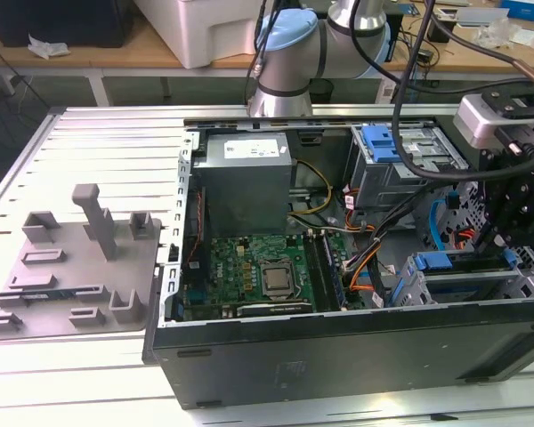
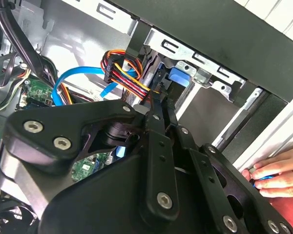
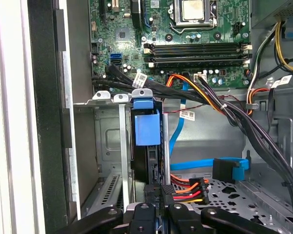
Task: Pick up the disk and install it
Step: 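Insert the first disk wire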
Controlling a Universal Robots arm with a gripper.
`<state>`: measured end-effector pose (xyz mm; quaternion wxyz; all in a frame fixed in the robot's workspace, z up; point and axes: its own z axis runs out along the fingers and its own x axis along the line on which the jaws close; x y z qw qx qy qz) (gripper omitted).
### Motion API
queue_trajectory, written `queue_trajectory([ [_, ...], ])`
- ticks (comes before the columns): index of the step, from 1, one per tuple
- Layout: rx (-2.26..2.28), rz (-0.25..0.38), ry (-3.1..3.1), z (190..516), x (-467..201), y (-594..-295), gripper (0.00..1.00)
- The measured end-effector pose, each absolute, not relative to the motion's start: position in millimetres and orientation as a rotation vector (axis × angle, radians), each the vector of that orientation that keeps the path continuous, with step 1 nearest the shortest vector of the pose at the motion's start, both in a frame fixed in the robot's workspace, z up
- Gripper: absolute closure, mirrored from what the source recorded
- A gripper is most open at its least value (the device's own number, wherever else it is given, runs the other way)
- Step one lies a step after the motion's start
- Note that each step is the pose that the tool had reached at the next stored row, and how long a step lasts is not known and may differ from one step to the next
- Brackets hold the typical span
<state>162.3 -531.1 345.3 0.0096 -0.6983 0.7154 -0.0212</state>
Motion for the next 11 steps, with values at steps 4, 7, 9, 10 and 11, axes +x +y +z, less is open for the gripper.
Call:
queue_trajectory([
  [4,-2.180,-0.066,2.234,345.4,162.3,-530.4,0.84],
  [7,-2.180,-0.066,2.233,345.4,162.3,-529.8,0.84],
  [9,-2.180,-0.066,2.233,345.3,162.3,-529.7,0.84],
  [10,-2.180,-0.066,2.233,345.4,162.3,-529.7,0.84],
  [11,-2.180,-0.066,2.233,345.3,162.3,-529.7,0.84],
])
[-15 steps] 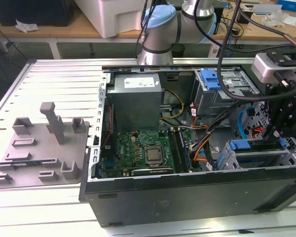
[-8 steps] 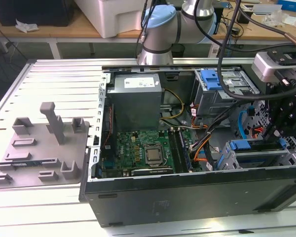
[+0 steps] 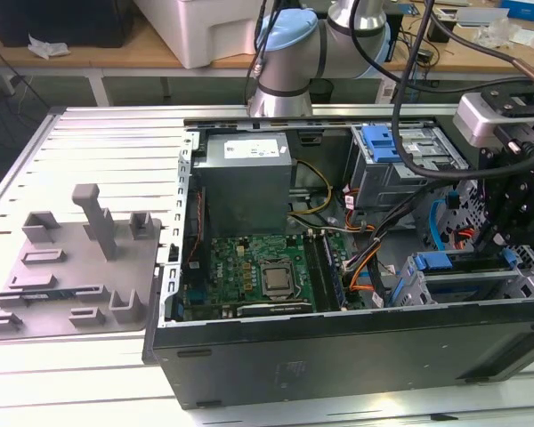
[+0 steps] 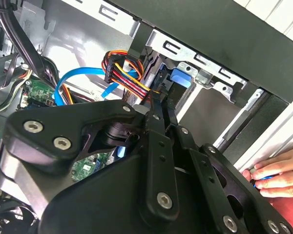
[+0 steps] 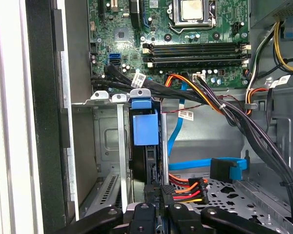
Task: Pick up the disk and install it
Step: 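Insert the first disk wire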
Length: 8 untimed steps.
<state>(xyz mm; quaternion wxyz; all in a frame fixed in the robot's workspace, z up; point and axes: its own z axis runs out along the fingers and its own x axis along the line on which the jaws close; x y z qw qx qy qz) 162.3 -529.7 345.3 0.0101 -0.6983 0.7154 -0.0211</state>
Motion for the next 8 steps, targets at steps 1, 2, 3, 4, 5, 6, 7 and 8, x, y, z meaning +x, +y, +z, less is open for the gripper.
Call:
queue_trajectory([
  [1,-2.180,-0.066,2.233,345.4,162.3,-529.7,0.84],
  [2,-2.180,-0.066,2.233,345.2,162.3,-529.7,0.84],
  [3,-2.180,-0.066,2.233,344.9,162.3,-529.7,0.84],
  [4,-2.180,-0.066,2.233,344.7,162.3,-529.7,0.84],
  [5,-2.180,-0.066,2.233,344.6,162.3,-529.7,0.84],
  [6,-2.180,-0.066,2.233,344.4,162.4,-529.7,0.84],
  [7,-2.180,-0.066,2.233,343.9,162.8,-529.7,0.84],
  [8,-2.180,-0.066,2.233,343.6,162.9,-529.7,0.84],
])
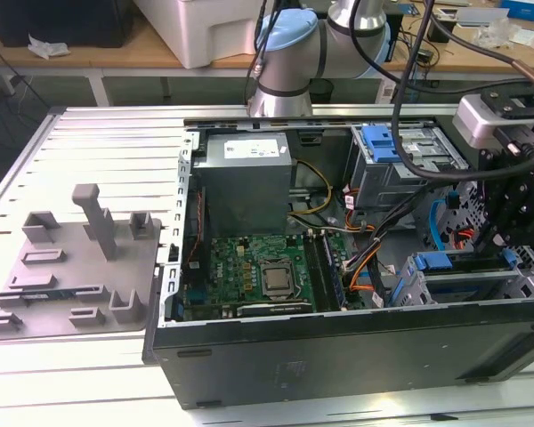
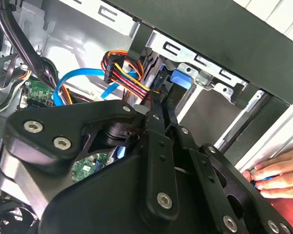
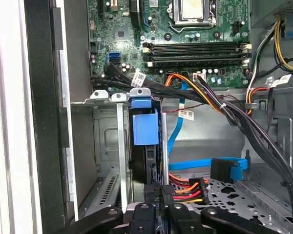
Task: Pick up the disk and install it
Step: 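Insert the first disk wire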
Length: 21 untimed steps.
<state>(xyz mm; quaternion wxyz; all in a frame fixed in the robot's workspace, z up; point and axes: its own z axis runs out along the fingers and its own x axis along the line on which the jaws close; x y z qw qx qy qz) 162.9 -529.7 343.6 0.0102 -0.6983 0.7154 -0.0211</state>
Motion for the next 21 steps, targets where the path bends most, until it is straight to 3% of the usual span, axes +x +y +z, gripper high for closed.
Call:
queue_trajectory([
  [21,-2.183,-0.066,2.230,338.8,162.9,-529.7,0.84],
])
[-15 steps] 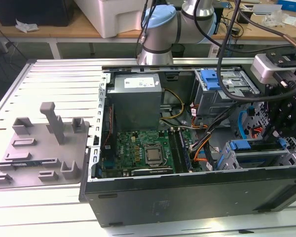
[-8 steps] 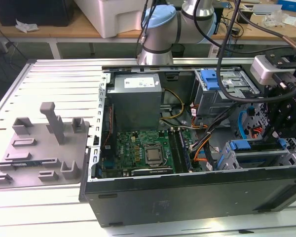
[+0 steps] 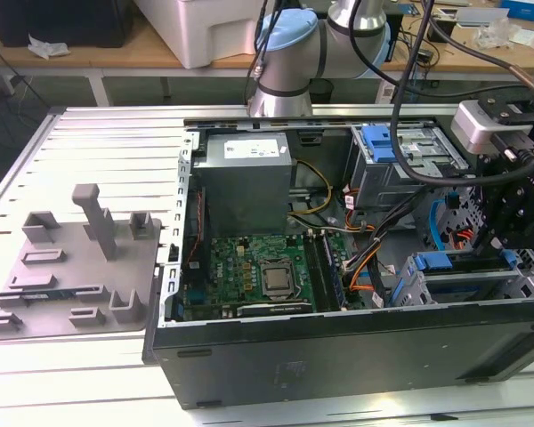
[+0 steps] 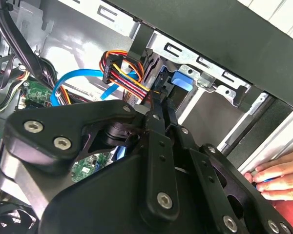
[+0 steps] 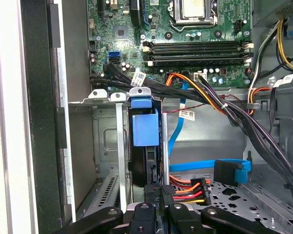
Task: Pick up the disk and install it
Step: 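Insert the first disk wire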
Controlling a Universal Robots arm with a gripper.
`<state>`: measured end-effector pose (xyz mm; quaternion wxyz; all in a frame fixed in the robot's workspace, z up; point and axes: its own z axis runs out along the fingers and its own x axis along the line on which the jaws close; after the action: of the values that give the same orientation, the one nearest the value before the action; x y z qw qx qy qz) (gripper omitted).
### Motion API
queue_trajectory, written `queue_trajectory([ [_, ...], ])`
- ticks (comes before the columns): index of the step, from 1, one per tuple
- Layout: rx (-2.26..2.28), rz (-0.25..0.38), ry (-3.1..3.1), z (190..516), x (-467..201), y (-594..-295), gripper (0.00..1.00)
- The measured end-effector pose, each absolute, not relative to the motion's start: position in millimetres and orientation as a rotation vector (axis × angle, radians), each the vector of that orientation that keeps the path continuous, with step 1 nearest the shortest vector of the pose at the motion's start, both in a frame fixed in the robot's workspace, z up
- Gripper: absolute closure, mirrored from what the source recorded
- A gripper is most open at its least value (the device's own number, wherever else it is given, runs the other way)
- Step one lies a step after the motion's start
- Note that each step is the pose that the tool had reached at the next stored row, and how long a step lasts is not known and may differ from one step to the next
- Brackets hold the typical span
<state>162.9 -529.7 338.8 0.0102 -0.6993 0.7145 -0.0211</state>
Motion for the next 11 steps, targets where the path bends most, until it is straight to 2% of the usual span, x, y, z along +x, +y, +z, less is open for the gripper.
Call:
queue_trajectory([
  [9,-2.183,-0.066,2.230,338.4,162.9,-529.7,0.84],
  [11,-2.183,-0.065,2.230,338.6,162.9,-529.7,0.70],
])
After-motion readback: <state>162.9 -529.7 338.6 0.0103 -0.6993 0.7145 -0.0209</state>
